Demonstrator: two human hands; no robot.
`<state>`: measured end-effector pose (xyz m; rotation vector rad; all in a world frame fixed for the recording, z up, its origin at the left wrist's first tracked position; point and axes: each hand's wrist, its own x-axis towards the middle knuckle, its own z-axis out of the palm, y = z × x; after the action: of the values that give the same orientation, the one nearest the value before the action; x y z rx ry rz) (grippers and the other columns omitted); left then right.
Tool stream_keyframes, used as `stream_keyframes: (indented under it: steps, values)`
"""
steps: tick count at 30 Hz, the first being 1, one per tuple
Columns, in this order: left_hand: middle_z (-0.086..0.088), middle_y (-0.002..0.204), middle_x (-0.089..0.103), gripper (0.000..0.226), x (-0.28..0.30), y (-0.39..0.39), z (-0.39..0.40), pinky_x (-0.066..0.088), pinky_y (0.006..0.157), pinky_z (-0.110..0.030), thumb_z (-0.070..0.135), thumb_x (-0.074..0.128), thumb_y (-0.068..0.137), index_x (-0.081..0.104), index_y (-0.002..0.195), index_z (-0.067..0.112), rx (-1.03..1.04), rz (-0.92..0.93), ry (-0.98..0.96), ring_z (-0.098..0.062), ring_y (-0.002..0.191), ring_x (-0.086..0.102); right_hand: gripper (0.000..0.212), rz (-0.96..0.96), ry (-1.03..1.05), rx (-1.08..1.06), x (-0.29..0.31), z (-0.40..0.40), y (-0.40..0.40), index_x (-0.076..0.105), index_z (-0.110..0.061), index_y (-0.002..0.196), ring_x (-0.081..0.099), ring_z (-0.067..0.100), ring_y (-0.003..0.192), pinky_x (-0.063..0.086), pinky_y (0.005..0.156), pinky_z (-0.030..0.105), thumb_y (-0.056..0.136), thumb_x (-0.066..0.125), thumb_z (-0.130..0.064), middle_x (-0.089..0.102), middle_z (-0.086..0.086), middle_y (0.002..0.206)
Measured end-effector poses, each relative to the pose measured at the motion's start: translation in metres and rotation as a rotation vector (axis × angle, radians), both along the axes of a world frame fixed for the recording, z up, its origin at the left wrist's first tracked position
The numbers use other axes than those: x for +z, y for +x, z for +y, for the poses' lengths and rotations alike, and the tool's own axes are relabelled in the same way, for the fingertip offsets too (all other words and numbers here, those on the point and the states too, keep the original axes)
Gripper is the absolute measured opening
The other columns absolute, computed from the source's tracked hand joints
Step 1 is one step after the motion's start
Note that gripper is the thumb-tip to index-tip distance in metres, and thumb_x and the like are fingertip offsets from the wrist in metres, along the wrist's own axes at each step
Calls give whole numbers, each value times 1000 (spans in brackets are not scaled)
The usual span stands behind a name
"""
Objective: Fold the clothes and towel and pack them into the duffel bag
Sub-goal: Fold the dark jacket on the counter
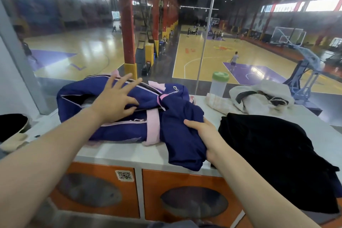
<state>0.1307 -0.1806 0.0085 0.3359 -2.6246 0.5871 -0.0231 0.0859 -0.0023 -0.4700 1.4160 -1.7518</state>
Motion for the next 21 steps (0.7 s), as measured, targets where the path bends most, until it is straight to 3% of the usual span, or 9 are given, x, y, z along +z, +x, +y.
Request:
stream_keyframes:
  steps: [6, 9, 11, 15, 18, 21]
  values:
    - [-2, 142, 46, 7, 9, -6, -22, 11, 113, -62, 38, 72, 77, 66, 75, 36, -229, -194, -131, -26, 140, 29, 29, -37, -9, -22, 1, -1, -8, 65, -20, 115, 71, 31, 94, 58, 75, 37, 87, 67, -10, 75, 7, 101]
    - [1, 150, 40, 5, 14, -6, -34, -5, 114, -59, 42, 69, 80, 70, 76, 41, -244, -217, -171, -21, 146, 16, 27, -41, -3, -20, 2, -1, -10, 65, -18, 114, 72, 29, 90, 58, 70, 34, 87, 67, -10, 76, 7, 98]
    - [1, 151, 39, 1, 14, -7, -42, -4, 114, -59, 40, 68, 81, 69, 80, 41, -247, -255, -207, -25, 147, 17, 27, -41, 4, -23, 3, -1, -9, 65, -18, 113, 73, 28, 88, 58, 68, 33, 88, 67, -11, 76, 7, 97]
    - [-3, 156, 23, 44, 11, -15, -48, 11, 116, -55, 45, 61, 84, 46, 122, 29, 12, -389, -209, -26, 145, 19, 28, -46, 20, -31, 2, -1, -7, 65, -17, 114, 73, 30, 90, 58, 70, 35, 87, 68, -12, 76, 8, 98]
    - [-3, 161, 9, 70, 7, -23, -49, 18, 115, -51, 63, 56, 80, 31, 136, 28, 141, -437, -105, -25, 144, 22, 25, -44, 25, -25, 2, 0, -4, 65, -17, 112, 73, 29, 86, 58, 68, 34, 87, 68, -12, 76, 8, 95]
    - [-5, 162, 5, 86, 11, -31, -47, 22, 115, -51, 68, 58, 77, 23, 144, 28, 182, -479, -116, -26, 141, 30, 25, -25, 42, -15, 4, 3, -2, 65, -17, 112, 74, 28, 85, 59, 67, 34, 88, 68, -13, 76, 8, 96]
